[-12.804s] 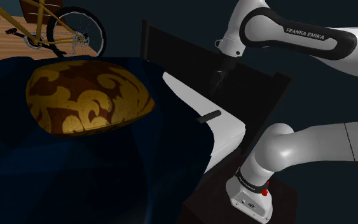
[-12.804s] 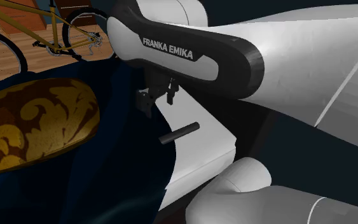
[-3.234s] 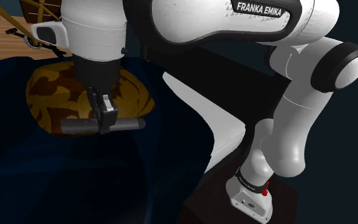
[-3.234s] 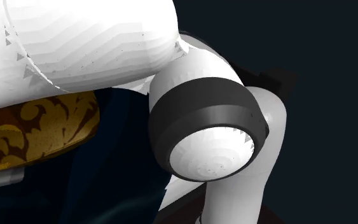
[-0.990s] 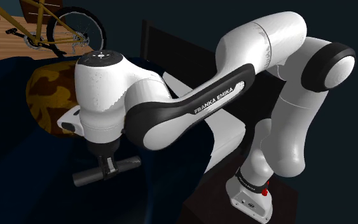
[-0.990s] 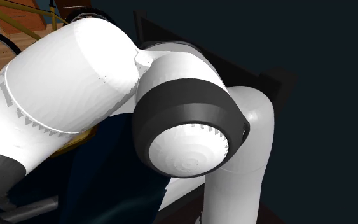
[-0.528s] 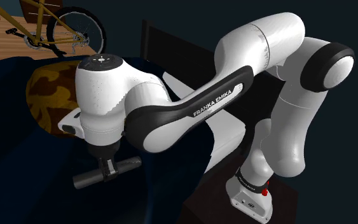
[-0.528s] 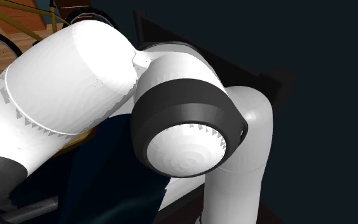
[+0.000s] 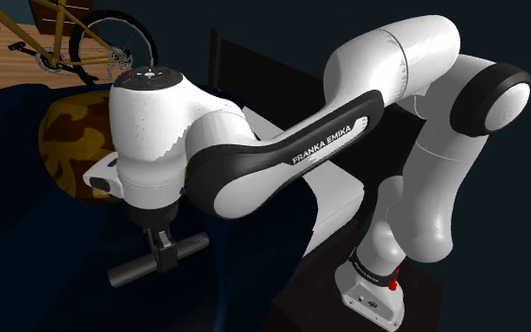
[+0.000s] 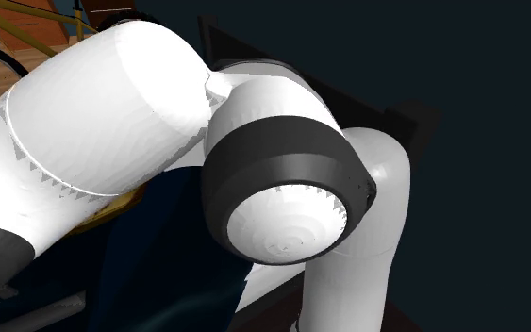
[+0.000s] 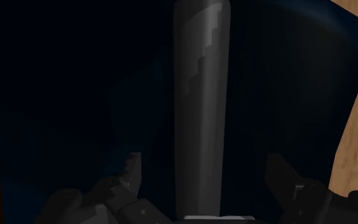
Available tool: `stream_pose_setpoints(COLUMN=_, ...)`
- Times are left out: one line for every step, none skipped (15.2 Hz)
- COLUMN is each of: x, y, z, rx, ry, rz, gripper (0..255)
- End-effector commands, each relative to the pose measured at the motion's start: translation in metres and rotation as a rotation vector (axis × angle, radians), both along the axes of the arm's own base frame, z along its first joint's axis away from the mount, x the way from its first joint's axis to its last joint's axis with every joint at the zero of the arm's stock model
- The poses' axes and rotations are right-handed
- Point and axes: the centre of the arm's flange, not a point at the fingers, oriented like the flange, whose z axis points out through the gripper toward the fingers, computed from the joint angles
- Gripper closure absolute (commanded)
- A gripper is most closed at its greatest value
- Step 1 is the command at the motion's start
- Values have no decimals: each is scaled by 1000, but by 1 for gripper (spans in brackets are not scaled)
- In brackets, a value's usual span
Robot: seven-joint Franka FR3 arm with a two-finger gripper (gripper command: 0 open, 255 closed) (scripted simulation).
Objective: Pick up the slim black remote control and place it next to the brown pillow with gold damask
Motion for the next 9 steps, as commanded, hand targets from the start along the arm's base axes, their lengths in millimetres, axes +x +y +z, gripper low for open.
stream_pose_setpoints(x=-1, y=-1, z=22, rx=-1, ry=1, rz=0, gripper=0)
stream_pose_setpoints(x=-2, y=-1, z=32, rx=-1, ry=1, rz=0, gripper=0)
stream_pose_setpoints(x=-2, y=-1, z=32, rx=-1, ry=1, rz=0, gripper=0)
stream_pose_setpoints(x=-2, y=-1, z=32, rx=-1, ry=1, rz=0, gripper=0)
stream_pose_setpoints(x=-2, y=-1, z=32, rx=-1, ry=1, rz=0, gripper=0)
stream_pose_setpoints(x=-2, y=-1, z=32, rx=-1, ry=1, rz=0, gripper=0)
stream_pose_setpoints(x=-2, y=-1, z=32, rx=-1, ry=1, rz=0, gripper=0)
stream_pose_setpoints(x=-2, y=-1, z=32, rx=-1, ry=1, rz=0, gripper=0)
stream_pose_setpoints(x=-2, y=-1, z=32, rx=-1, ry=1, rz=0, gripper=0)
